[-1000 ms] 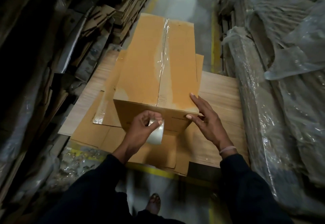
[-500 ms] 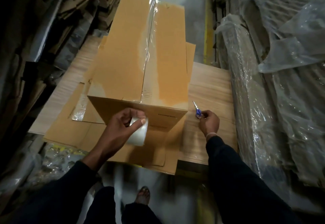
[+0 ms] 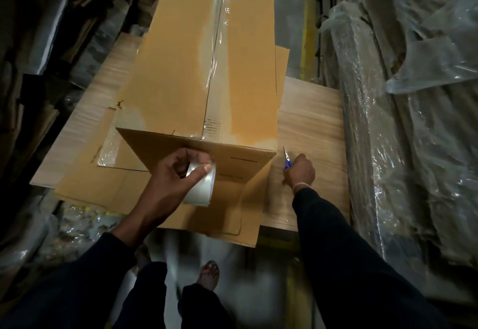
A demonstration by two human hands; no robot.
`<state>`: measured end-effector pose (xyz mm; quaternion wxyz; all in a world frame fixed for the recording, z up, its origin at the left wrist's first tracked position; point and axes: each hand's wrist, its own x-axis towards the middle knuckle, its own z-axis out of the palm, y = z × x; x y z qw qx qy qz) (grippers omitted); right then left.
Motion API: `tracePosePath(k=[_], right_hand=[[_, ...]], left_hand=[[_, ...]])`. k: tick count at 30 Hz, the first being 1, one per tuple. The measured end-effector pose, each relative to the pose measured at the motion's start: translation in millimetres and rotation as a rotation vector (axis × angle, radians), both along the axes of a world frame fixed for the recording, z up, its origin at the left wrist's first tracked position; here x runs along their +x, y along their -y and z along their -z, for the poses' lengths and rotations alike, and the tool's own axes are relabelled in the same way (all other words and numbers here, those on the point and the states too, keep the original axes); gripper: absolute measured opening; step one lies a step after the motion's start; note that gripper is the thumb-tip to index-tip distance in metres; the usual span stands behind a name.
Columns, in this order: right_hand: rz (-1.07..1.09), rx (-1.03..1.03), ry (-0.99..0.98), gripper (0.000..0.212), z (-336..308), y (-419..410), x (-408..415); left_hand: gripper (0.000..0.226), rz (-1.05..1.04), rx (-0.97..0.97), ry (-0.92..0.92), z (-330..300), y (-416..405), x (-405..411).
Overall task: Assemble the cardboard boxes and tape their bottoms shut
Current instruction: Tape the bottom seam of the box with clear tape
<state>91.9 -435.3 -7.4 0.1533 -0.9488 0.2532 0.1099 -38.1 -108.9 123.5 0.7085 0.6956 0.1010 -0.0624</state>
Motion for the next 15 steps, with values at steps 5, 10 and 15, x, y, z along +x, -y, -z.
tracePosePath(k=[5, 10, 15], right_hand=[[0.185, 0.433, 0.017, 0.015, -13, -19, -50], [0.231, 1.062, 0.253, 0.034, -78, -35, -90], [-0.006, 1.195, 0.418, 0.036, -170, -44, -106]], left_hand=[[0.016, 0.042, 0.025, 0.003, -8, -4, -1], [0.019, 0.117, 0.053, -0.004, -13, -12, 0], [0.022, 0.153, 0.024, -0.022, -15, -13, 3]])
